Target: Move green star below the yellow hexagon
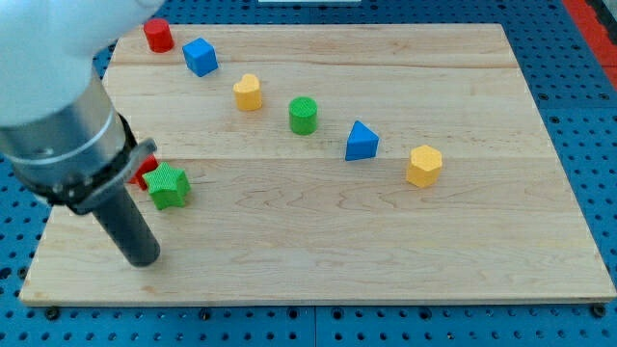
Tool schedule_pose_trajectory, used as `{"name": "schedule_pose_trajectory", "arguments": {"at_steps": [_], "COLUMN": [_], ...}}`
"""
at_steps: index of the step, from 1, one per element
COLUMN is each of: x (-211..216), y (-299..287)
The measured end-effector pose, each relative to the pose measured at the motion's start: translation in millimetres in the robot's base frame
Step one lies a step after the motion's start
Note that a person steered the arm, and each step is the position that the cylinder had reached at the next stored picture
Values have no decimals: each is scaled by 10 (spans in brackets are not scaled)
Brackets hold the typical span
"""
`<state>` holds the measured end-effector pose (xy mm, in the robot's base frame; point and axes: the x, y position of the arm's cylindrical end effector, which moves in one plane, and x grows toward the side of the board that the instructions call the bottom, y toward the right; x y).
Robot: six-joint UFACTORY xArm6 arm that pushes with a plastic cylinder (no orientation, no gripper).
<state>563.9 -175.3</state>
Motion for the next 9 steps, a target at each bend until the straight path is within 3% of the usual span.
{"name": "schedule_pose_trajectory", "arguments": {"at_steps": [1, 2, 3, 5, 7, 8, 9], "x": [-267, -263, -699, -676, -874, -874, -982], "y": [-59, -759, -722, 1265, 788, 1508, 1848]}}
